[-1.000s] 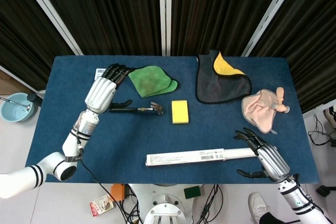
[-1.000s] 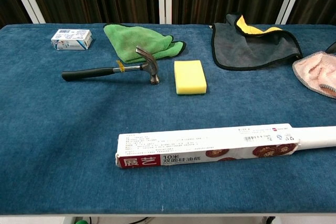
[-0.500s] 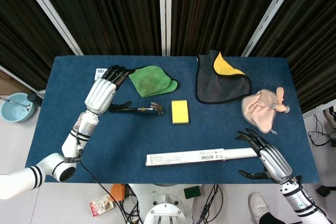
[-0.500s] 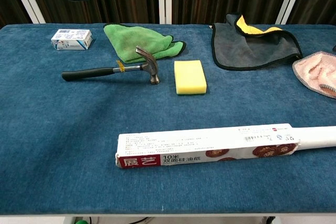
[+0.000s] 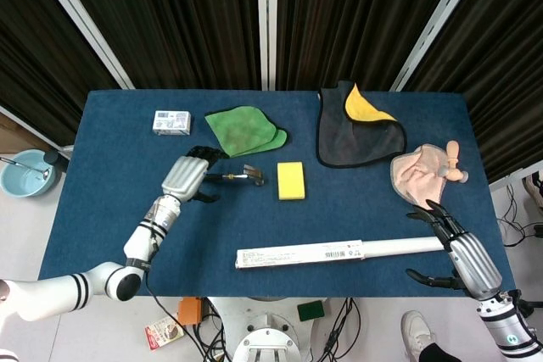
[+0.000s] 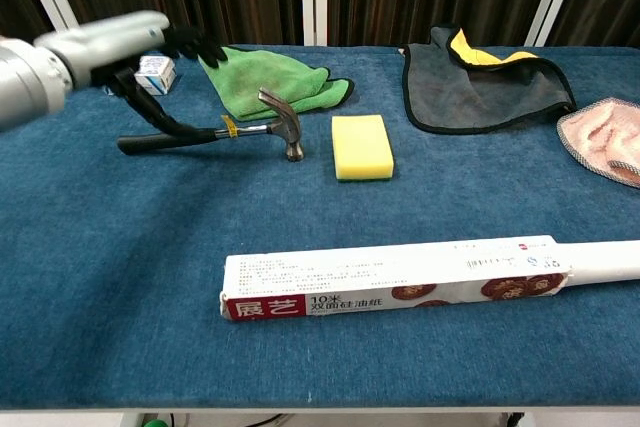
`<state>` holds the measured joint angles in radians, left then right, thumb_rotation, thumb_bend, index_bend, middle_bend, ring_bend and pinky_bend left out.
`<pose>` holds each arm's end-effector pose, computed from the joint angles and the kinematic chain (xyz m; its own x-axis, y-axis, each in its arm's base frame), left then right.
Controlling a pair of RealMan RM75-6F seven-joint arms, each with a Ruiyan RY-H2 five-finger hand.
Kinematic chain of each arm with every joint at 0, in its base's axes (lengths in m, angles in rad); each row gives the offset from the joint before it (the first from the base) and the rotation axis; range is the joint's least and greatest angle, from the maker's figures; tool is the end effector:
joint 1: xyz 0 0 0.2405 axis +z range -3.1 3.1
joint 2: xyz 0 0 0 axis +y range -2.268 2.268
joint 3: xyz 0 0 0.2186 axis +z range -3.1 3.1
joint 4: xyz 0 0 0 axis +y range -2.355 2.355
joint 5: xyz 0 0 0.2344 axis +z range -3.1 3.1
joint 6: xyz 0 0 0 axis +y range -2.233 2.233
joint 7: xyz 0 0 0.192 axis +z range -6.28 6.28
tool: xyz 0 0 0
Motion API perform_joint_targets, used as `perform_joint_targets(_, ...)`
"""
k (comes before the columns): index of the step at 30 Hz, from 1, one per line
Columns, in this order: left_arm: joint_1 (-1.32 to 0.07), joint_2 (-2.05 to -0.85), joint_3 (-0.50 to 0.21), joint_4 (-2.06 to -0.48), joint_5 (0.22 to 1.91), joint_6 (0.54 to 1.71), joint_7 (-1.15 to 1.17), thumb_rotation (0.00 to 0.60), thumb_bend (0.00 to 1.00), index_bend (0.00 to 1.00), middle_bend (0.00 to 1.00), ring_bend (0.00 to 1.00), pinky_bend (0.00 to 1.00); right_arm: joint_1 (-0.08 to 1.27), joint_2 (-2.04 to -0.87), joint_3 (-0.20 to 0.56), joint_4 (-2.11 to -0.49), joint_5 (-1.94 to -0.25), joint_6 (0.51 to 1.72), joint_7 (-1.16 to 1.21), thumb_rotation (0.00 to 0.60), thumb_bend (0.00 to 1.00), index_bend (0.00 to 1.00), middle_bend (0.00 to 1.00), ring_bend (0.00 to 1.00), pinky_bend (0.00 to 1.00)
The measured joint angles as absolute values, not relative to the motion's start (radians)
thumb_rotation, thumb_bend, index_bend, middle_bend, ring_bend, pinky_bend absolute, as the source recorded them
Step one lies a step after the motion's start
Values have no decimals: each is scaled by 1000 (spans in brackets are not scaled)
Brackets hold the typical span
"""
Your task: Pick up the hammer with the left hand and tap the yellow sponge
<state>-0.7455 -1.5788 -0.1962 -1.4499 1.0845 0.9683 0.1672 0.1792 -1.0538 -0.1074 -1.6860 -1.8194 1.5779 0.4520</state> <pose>-0.1063 0.3728 -0.0603 0.2554 0.3099 0.9158 0.9405 -0.2990 -0.1611 -0.2143 -0.2022 0.0994 -0.0122 -0.1966 0.9804 -0.9377 -0.3384 -0.0795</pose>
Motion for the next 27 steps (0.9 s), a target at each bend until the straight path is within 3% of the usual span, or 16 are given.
perform_joint_targets(12, -782, -1772, -225, -1283, 964, 1004, 331, 600, 272, 320, 261, 176, 152, 171, -1057, -102, -1667, -1807, 1575, 472, 600, 120, 88, 202, 26, 177)
perform_joint_targets(27, -789, -1875, -264, -1197, 896, 1033, 398, 600, 332, 347, 351, 247, 214, 158, -1064, -99, -1644, -1797, 1580, 499, 600, 120, 88, 202, 26, 178)
